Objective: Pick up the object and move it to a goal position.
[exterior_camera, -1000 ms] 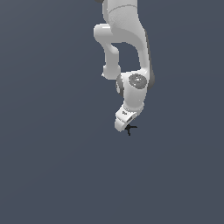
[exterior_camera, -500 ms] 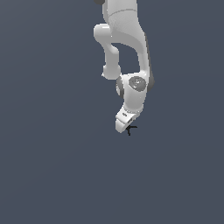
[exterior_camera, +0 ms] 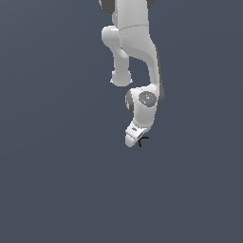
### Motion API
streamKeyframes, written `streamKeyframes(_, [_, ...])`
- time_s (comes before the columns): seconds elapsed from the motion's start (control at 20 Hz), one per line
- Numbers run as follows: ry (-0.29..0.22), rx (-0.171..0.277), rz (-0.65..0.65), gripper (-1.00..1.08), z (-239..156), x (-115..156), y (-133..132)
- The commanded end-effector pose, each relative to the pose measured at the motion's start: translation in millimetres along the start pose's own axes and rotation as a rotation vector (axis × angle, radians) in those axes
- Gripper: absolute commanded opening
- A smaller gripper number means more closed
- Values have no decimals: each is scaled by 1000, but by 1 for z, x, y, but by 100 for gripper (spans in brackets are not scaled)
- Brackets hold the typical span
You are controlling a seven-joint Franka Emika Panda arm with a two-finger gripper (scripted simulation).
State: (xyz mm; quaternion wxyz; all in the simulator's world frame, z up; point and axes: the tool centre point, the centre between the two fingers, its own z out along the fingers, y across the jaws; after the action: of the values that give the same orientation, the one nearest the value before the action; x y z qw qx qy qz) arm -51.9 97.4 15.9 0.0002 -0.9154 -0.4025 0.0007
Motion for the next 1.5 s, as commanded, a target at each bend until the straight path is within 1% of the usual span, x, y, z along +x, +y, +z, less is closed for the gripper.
streamKeyframes(0.0, [1, -1, 0, 100, 2, 1, 0])
streamKeyframes(0.05, [1, -1, 0, -100, 2, 1, 0])
streamKeyframes(0.6, [1, -1, 0, -100, 2, 0, 1])
streamKeyframes(0.85, [1, -1, 0, -100, -7, 1, 7])
streamKeyframes(1.15, [1, -1, 0, -100, -33, 4, 26])
streamKeyframes(1.45, [2, 0, -1, -100, -75, 9, 56])
